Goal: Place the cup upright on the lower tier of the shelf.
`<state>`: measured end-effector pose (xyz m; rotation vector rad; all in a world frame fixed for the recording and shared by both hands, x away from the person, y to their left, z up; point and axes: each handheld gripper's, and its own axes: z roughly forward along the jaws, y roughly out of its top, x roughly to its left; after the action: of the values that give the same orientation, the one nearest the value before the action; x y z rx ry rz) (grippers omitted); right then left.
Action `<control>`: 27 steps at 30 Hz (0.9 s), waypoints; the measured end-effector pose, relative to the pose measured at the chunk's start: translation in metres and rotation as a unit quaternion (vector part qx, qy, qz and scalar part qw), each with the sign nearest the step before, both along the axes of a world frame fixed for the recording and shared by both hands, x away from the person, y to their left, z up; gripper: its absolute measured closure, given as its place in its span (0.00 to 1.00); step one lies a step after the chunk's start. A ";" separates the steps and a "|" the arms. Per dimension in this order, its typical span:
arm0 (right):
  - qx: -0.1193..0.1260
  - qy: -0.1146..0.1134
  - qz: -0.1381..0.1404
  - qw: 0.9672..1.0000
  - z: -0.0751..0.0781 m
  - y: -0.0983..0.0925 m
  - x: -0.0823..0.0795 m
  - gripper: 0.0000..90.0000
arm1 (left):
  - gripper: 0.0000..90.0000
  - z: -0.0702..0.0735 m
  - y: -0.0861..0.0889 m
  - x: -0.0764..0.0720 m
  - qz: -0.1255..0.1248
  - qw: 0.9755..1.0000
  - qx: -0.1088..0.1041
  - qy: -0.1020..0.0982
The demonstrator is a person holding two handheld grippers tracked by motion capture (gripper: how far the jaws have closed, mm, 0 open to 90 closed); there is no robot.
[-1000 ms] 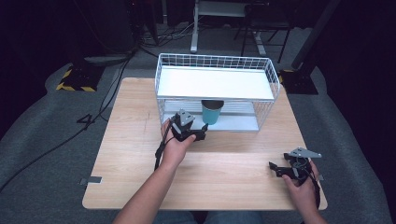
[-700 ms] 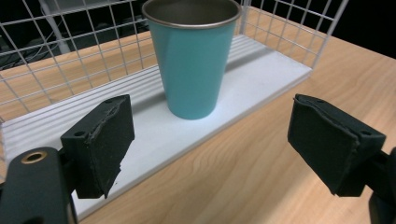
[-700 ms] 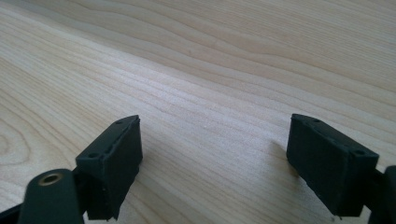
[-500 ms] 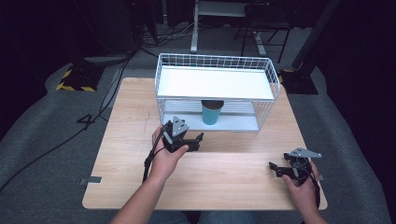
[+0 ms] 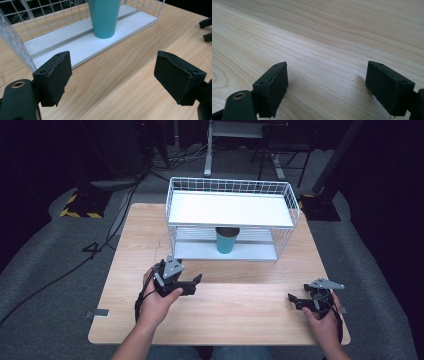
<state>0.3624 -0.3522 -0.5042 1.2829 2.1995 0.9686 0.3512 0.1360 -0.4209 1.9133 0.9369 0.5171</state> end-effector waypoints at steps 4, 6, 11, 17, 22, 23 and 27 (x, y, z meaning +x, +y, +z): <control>0.000 0.000 0.000 1.000 0.000 0.000 0.000 0.21 | 0.17 -0.001 0.015 -0.008 -0.002 1.000 0.006 0.003; 0.000 0.000 0.000 1.000 0.000 0.000 0.000 0.21 | 0.17 -0.003 0.025 -0.014 0.000 1.000 0.011 0.004; 0.000 0.000 0.000 1.000 0.000 0.000 0.000 0.21 | 0.17 -0.009 0.037 -0.020 0.002 1.000 0.015 0.007; 0.001 0.001 -0.002 1.000 0.000 0.001 0.001 0.21 | 0.17 -0.023 0.059 -0.031 0.014 1.000 0.018 0.018; 0.001 0.001 -0.002 1.000 0.000 0.001 0.001 0.20 | 0.17 -0.034 0.073 -0.033 0.023 0.998 0.040 0.036; 0.001 0.002 -0.002 1.000 0.000 0.002 0.001 0.20 | 0.17 -0.037 0.075 -0.033 0.021 0.998 0.044 0.042; 0.000 0.002 0.000 1.000 0.000 0.002 0.001 0.19 | 0.17 -0.045 0.082 -0.033 0.022 0.996 0.063 0.056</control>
<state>0.3636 -0.3504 -0.5041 1.2876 2.2025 0.9669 0.3181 0.2185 -0.4663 2.0549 1.0425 0.5104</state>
